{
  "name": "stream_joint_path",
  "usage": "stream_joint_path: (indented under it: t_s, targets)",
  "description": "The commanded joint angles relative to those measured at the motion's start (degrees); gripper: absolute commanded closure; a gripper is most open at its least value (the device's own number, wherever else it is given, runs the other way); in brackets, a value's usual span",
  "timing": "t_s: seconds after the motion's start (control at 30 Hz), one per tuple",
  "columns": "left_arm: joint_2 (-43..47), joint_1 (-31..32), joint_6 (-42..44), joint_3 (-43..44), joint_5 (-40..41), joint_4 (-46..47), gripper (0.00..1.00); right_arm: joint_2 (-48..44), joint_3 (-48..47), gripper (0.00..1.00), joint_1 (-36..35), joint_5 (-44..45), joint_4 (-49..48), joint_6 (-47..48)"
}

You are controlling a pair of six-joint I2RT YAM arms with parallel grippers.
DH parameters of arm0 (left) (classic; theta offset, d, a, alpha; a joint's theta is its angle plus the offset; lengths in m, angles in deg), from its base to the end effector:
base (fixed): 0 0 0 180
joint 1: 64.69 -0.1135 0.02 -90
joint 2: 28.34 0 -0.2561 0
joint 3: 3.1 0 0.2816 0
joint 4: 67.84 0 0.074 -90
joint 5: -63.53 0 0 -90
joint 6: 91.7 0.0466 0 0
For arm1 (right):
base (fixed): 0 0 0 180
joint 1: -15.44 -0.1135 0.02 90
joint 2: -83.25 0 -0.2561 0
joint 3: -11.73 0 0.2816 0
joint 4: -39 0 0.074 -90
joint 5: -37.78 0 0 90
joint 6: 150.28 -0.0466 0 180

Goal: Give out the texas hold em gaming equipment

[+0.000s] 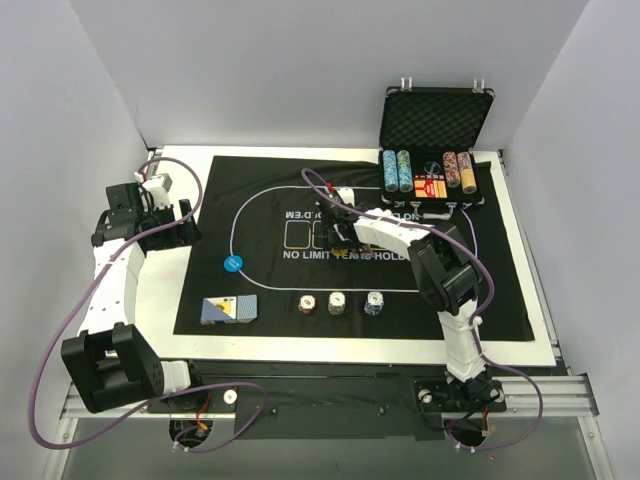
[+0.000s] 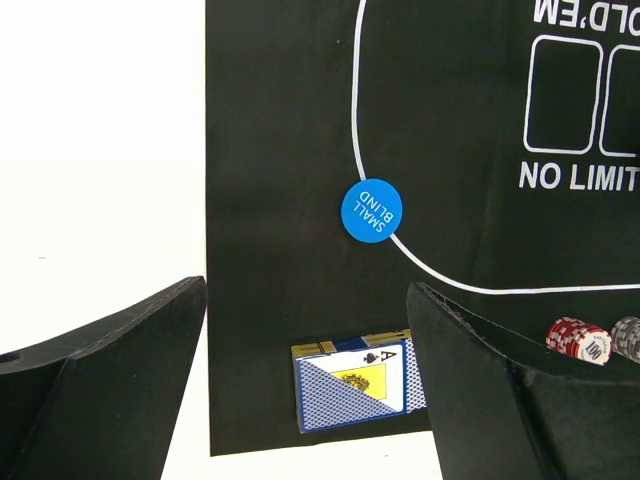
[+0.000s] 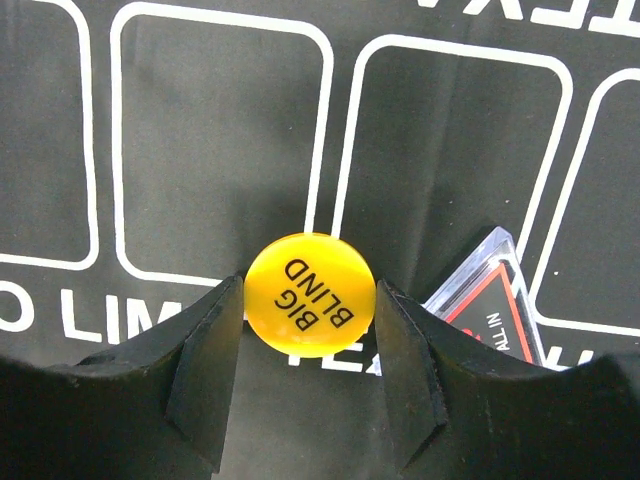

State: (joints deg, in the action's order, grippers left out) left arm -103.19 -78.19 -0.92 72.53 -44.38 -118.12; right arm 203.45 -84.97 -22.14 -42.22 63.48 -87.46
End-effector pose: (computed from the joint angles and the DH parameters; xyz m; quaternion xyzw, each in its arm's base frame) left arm 0.3062 0.0588 0.2745 -0.0491 0.9270 -0.1024 0.3574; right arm 0.3911 0.2908 0.1335 -0.0532 0.9290 0.1226 0.3452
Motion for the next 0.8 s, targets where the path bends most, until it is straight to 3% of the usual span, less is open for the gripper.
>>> stream_joint_path:
  t_s: [0.0, 0.37, 0.77]
  targets:
    - [0.85, -0.21, 0.72, 0.57, -0.1, 1.68, 0.08, 1.96, -5.14, 0.73, -0.56, -2.7, 5.83, -1.21]
    - [-0.73, -0.04, 1.42, -0.49, -0.46, 2.29, 0.07, 16.54, -30.89, 0.77, 0.23, -5.43, 8.65, -1.65]
    - [-4.34, 0.05, 1.6, -1.45, -0.81, 4.58, 0.07, 25.61, -45.05, 0.71, 1.63, -8.77, 0.31, -3.58]
